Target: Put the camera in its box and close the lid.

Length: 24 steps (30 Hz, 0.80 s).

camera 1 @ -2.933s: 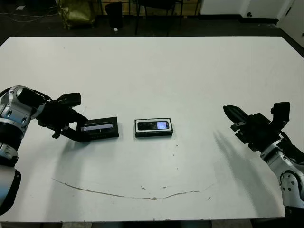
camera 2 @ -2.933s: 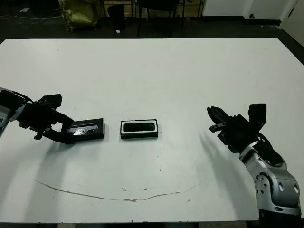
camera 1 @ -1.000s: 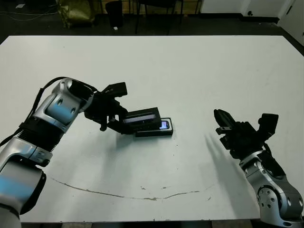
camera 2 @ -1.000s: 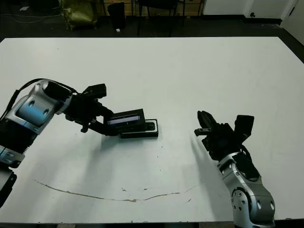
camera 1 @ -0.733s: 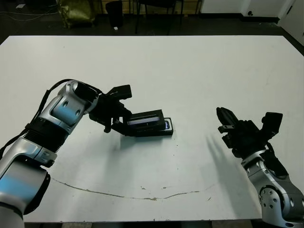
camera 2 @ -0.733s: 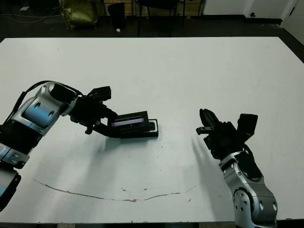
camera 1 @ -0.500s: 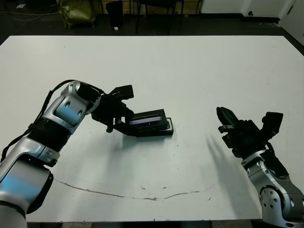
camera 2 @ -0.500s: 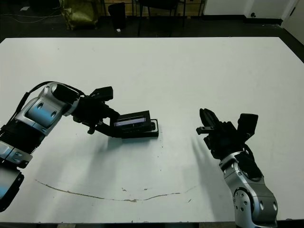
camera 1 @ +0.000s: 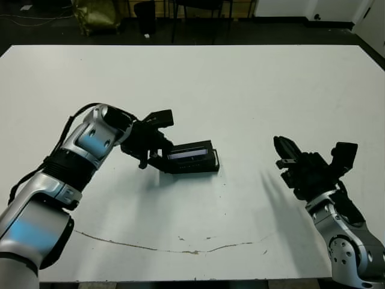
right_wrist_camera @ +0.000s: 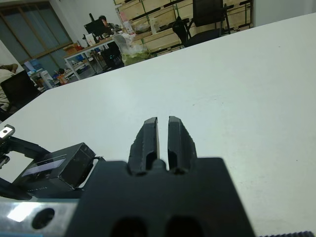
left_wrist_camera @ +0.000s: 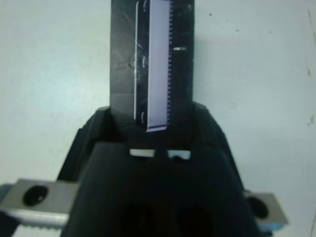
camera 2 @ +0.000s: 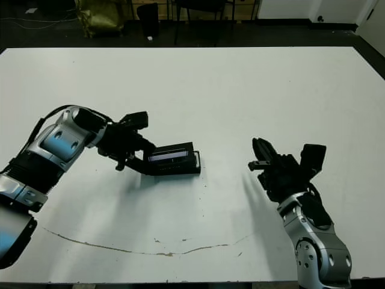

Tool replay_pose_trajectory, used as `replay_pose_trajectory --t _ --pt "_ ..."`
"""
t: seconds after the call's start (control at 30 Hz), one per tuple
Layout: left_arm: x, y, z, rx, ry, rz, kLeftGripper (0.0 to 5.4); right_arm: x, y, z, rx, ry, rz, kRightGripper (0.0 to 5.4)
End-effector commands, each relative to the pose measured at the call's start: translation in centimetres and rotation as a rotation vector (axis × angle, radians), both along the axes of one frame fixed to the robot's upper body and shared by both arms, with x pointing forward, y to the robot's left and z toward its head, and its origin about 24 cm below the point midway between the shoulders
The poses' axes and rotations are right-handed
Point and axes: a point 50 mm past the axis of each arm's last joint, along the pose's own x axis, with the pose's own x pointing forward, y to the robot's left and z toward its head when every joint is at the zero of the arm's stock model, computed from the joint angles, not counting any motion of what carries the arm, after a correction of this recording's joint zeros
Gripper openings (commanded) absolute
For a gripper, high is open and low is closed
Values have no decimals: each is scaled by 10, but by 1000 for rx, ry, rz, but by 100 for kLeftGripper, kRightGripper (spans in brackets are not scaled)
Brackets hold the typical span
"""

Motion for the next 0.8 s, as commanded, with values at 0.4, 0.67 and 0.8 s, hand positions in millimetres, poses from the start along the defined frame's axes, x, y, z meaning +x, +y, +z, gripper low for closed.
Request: replay_pose_trajectory --t 0.4,0.67,0.8 --pt "1 -14 -3 58 20 -65 226 -2 -4 -4 -1 23 2 0" --pt "2 -20 -6 52 52 -67 226 -2 -5 -5 19 37 3 0" --pt "1 -22 -8 56 46 -74 226 -3 -5 -5 -8 35 -2 0"
